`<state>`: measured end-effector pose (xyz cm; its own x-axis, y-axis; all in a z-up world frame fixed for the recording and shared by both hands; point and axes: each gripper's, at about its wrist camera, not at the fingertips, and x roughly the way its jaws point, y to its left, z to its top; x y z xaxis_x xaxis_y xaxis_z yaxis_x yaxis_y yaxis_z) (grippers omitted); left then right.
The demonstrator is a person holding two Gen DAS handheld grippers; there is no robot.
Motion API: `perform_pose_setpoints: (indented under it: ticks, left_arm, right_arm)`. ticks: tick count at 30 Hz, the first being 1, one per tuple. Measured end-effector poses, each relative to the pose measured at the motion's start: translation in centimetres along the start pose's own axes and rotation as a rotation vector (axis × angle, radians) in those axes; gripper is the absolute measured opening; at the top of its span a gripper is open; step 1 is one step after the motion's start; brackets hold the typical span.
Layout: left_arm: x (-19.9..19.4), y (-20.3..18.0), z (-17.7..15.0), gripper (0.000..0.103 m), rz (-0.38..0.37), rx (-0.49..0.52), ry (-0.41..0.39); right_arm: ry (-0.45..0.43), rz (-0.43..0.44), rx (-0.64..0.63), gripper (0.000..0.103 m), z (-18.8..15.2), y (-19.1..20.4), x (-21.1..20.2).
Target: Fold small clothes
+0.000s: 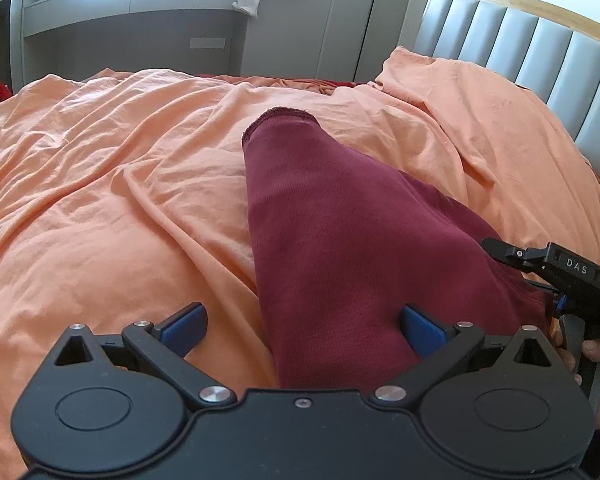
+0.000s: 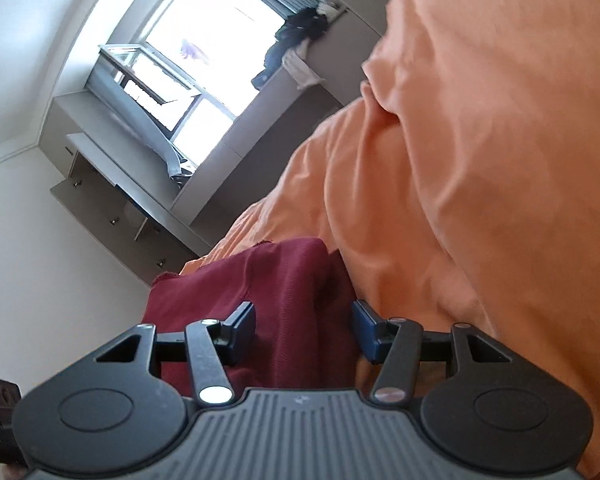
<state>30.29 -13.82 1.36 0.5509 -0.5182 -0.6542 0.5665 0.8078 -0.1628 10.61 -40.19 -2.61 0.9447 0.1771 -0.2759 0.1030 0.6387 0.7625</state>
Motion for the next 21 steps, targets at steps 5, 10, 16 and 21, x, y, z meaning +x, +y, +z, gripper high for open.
perform_pose_setpoints:
  ticks: [5, 10, 16, 21]
  left_arm:
    - [-0.2, -0.1, -0.3, 0.103, 0.007, -0.007, -0.002]
    - [0.1, -0.5, 0.0, 0.103, 0.041, -0.009, 0.019]
    - [0.0, -0.5, -0.2, 0.103, 0.047, -0.01, 0.019]
    - [0.0, -0.5, -0.1, 0.103, 0.044, -0.011, 0.023]
  right_arm:
    - [0.005, -0.019, -0.036, 0.06, -0.3, 0.3, 0.4]
    - [0.007, -0.001, -0.017, 0.066, -0.5, 0.3, 0.6]
    - [0.008, -0.01, -0.05, 0.071, -0.8, 1.0, 0.9]
    - [0.006, -0.029, -0.072, 0.065, -1.3, 1.7, 0.8]
